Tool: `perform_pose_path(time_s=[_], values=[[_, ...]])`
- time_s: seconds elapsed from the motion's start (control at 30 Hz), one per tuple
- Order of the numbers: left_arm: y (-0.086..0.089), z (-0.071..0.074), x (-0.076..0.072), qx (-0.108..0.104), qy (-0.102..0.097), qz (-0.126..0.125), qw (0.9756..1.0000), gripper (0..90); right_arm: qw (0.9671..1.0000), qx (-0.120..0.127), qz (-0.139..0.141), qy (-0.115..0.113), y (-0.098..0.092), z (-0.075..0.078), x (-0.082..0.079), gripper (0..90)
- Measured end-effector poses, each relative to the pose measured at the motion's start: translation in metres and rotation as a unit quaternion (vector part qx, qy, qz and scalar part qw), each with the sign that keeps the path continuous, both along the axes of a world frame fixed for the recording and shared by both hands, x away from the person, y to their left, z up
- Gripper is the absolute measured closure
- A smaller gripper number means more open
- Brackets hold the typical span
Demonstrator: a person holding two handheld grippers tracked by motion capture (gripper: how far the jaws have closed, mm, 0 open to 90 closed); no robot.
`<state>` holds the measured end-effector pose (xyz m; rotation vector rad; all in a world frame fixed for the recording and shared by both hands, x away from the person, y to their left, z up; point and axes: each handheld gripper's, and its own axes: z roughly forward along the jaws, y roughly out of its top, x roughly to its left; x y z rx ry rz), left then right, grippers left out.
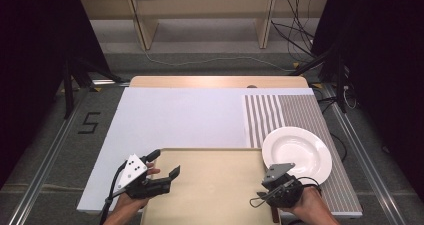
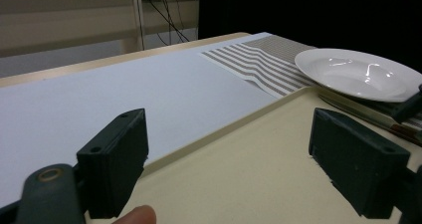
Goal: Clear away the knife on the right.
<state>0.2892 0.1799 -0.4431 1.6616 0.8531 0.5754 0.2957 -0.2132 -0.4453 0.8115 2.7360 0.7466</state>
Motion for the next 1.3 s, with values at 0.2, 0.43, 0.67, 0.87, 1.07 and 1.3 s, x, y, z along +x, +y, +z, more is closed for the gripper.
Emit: perform_pose_path(time_s=[0.2,0.43,0.67,0.87,1.07,1.3], values=[[0.0,0.0,0.0,-0.001,0.0,0.0,1.0,15.7,0.9964,0.073,-0.03,-0.029,-0.004,0.011,0.005,39.1],[0.001,0.0,0.0,0.0,0.0,0.001,1.0,15.7,0.9864,0.148,-0.043,-0.057,-0.008,0.02,0.004,25.4],[0.001,0.0,-0.001,0.001,0.001,0.001,1.0,15.7,0.9716,0.221,-0.051,-0.066,-0.015,0.029,0.003,18.2],[0.002,0.0,-0.001,0.0,0.0,0.002,1.0,15.7,0.9611,0.26,-0.053,-0.078,-0.023,0.034,0.0,17.3],[0.002,0.001,-0.002,-0.003,-0.001,0.001,1.0,15.7,0.9502,0.288,-0.069,-0.099,-0.033,0.038,-0.003,16.6],[0.002,0.001,-0.002,-0.004,-0.001,0.001,1.0,15.7,0.9408,0.307,-0.085,-0.115,-0.049,0.04,-0.009,15.9]])
